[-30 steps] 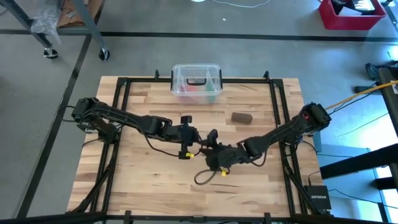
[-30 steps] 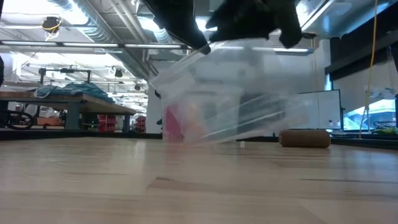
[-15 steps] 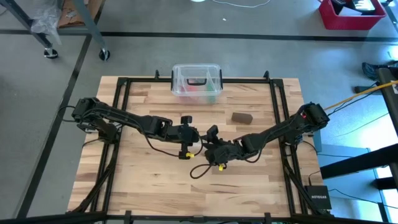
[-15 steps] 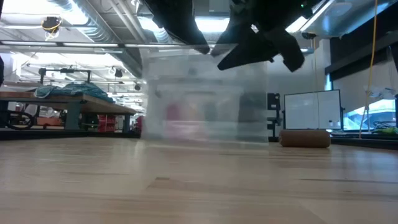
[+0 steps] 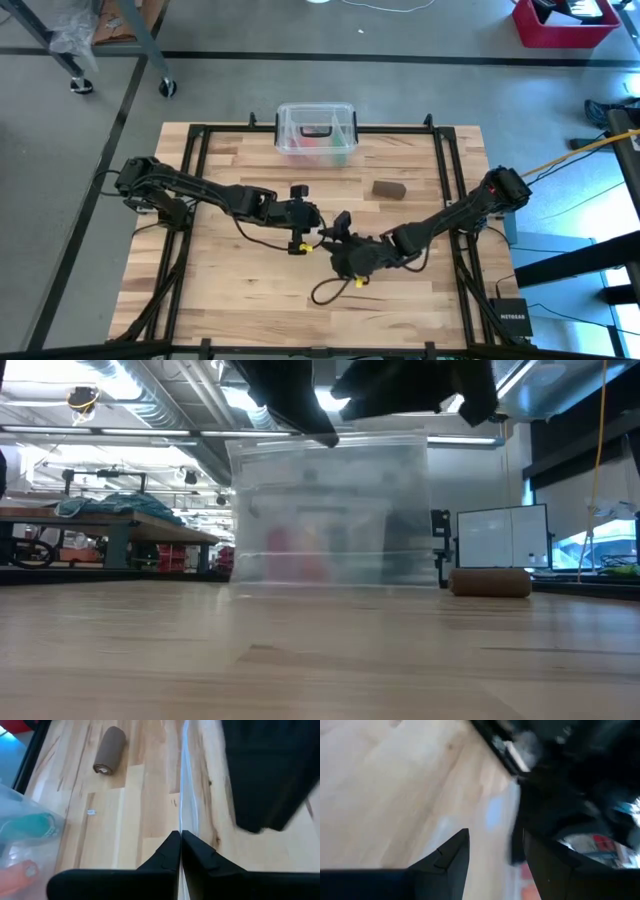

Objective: Roll bandage
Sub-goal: Open the transparent zip bag

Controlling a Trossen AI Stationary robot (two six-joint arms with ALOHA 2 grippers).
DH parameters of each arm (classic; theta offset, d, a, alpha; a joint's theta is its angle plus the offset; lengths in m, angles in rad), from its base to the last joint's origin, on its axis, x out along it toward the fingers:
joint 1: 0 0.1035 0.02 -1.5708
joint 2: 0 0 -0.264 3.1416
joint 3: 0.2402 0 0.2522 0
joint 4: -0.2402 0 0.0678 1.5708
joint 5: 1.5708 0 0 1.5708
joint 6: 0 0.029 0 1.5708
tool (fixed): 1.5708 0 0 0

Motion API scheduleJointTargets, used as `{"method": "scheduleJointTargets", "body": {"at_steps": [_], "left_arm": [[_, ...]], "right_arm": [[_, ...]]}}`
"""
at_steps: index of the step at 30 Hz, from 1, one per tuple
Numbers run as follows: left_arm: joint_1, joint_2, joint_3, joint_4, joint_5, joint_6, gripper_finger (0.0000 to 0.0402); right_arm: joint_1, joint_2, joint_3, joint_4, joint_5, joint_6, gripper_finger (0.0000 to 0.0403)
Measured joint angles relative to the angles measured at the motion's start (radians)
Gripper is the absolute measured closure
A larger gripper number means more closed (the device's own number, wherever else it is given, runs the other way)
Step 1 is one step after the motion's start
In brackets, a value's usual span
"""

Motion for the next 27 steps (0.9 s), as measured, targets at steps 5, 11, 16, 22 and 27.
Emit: {"method": "scheduleJointTargets", "body": {"at_steps": [5, 11, 16, 22, 27], "left_arm": [[-0.001, 0.000, 0.000, -0.002, -0.001, 0.000, 0.0396], [0.000, 0.000, 0.001, 0.008, 0.003, -0.001, 0.0396], [0.001, 0.000, 0.000, 0.007, 0.004, -0.001, 0.0396], [-0.002, 0.000, 0.000, 0.019, -0.001, -0.001, 0.0396], [-0.002, 0.000, 0.000, 0.018, 0.005, 0.000, 0.0396]], "right_arm": [[-0.036, 0.021, 0.000, -0.044, 0.005, 0.061, 0.0217], [-0.044, 0.045, -0.001, -0.081, -0.038, 0.104, 0.0217], [-0.057, 0.054, -0.001, -0.081, -0.035, 0.124, 0.0217], [-0.104, 0.058, -0.001, -0.097, -0.023, 0.196, 0.0253], [-0.110, 0.058, -0.001, -0.112, -0.026, 0.238, 0.0344]]}}
